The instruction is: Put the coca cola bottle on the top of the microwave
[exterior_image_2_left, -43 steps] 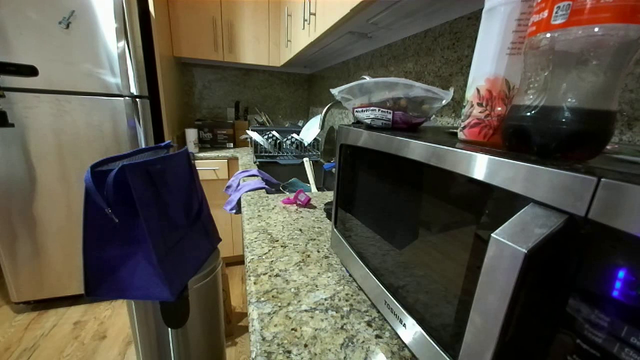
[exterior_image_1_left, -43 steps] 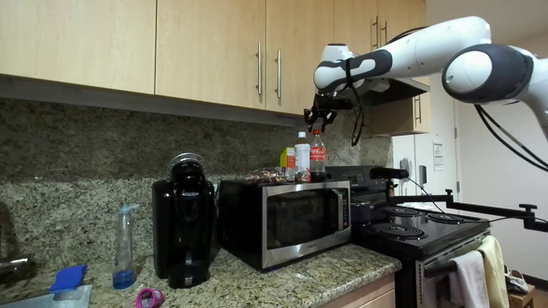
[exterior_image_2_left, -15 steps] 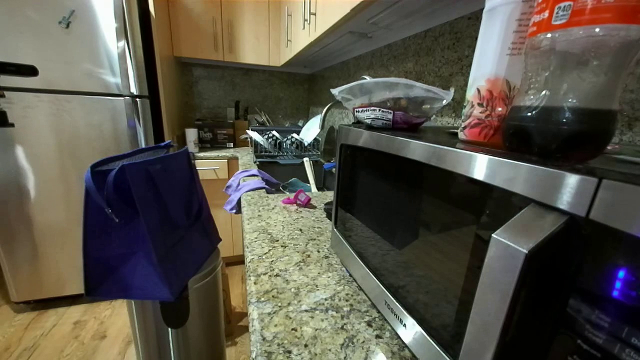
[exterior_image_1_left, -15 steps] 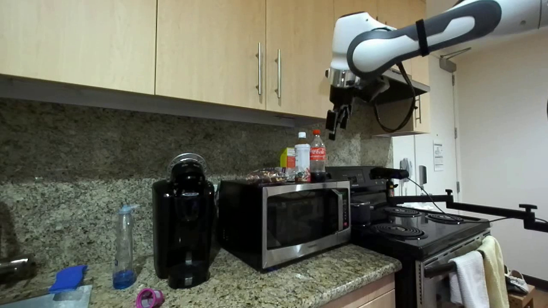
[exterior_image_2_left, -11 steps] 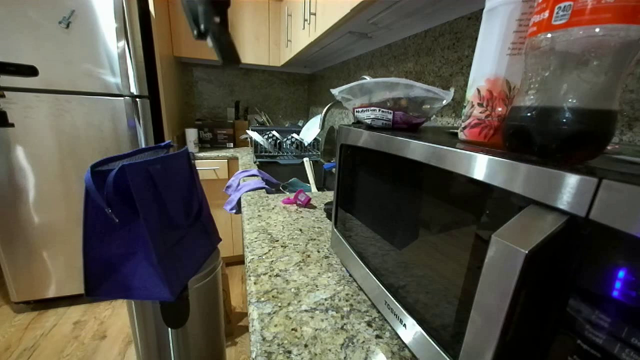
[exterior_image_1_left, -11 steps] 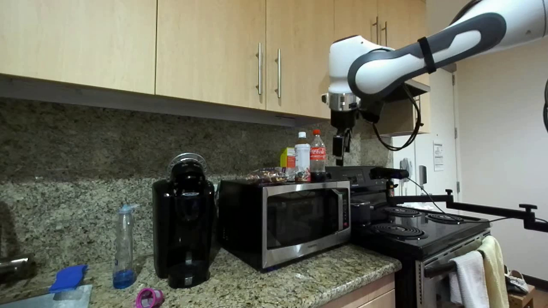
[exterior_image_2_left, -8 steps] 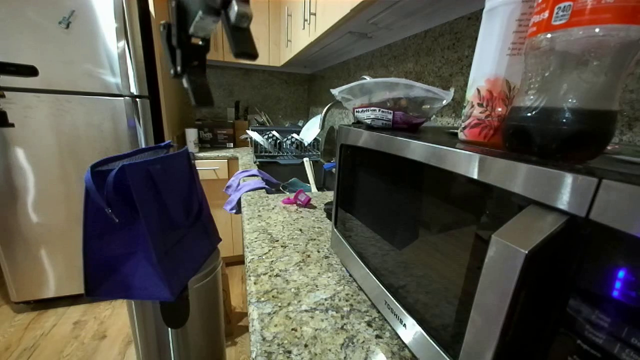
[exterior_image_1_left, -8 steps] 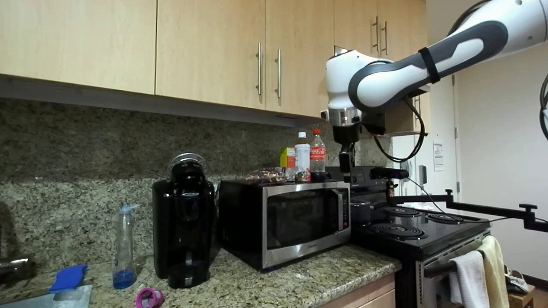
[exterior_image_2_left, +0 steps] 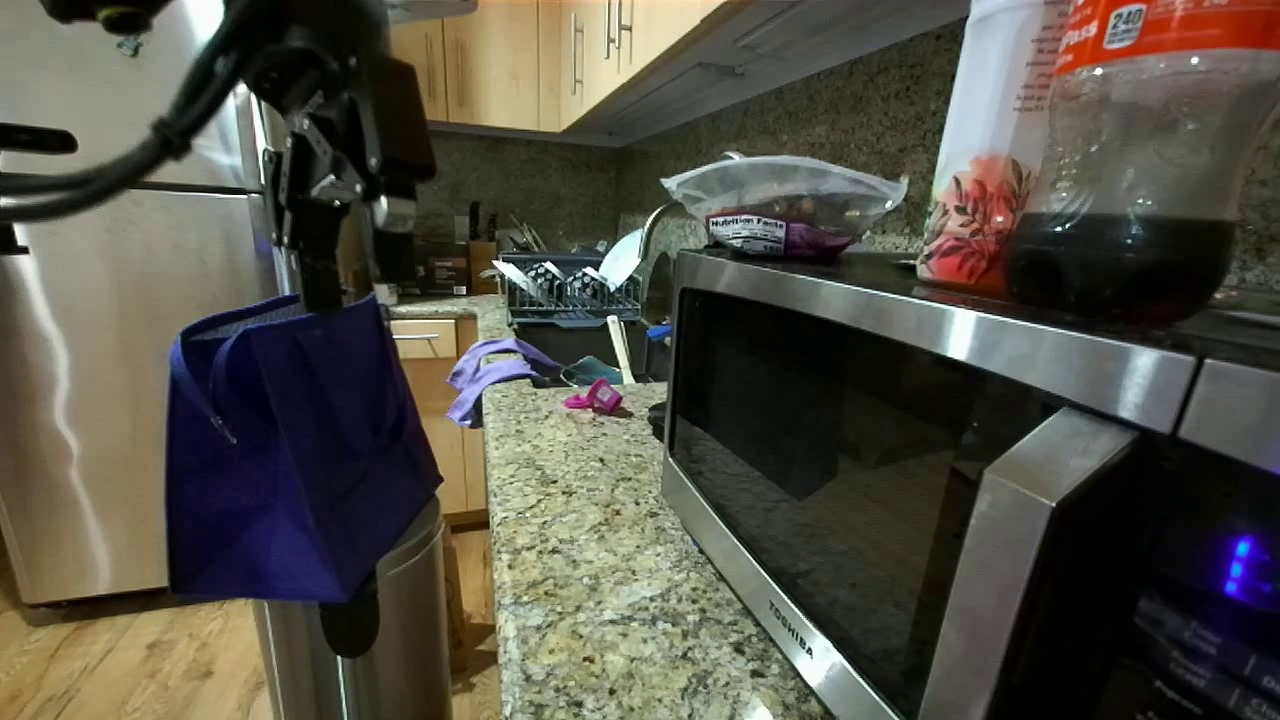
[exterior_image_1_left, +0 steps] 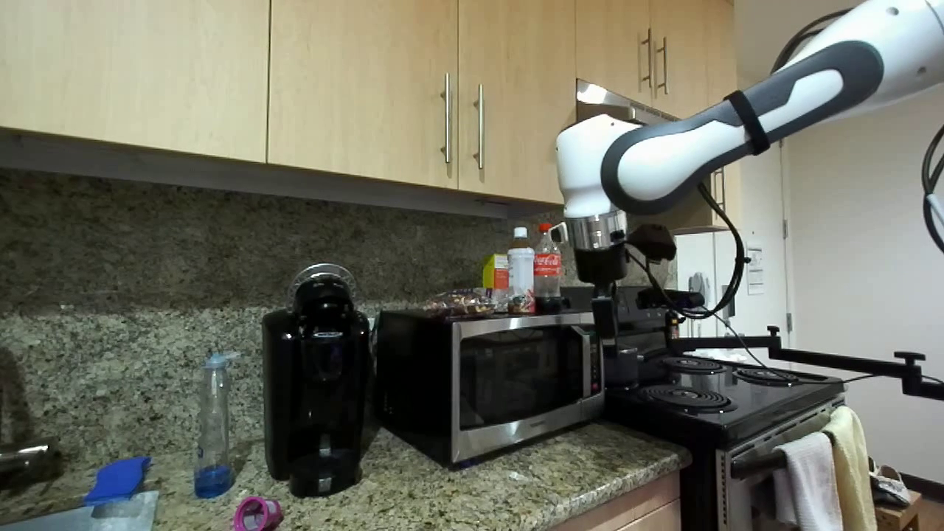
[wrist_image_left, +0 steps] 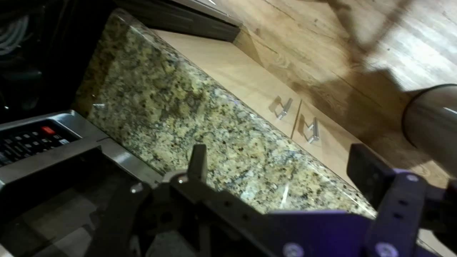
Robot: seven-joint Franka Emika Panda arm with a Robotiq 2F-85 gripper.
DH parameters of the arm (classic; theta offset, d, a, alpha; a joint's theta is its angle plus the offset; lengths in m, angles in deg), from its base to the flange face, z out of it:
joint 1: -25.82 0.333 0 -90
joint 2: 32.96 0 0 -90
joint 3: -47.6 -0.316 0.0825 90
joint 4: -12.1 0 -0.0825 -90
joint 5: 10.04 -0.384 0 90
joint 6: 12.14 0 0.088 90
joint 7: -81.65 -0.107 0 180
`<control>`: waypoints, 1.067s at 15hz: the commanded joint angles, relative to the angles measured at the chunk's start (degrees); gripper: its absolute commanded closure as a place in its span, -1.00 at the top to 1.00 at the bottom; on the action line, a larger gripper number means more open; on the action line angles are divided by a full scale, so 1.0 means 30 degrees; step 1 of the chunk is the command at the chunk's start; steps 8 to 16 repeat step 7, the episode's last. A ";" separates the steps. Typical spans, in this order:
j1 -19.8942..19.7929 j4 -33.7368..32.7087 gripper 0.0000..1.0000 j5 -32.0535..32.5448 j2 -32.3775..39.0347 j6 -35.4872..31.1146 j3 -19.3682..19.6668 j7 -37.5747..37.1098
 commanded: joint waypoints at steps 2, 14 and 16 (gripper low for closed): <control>0.0272 0.2838 1.00 -0.1684 -0.1741 -0.4720 -0.0544 -0.2207; -0.0087 0.3355 1.00 -0.1061 -0.1559 -0.6734 -0.1231 -0.3104; -0.0087 0.3355 1.00 -0.1061 -0.1559 -0.6734 -0.1231 -0.3104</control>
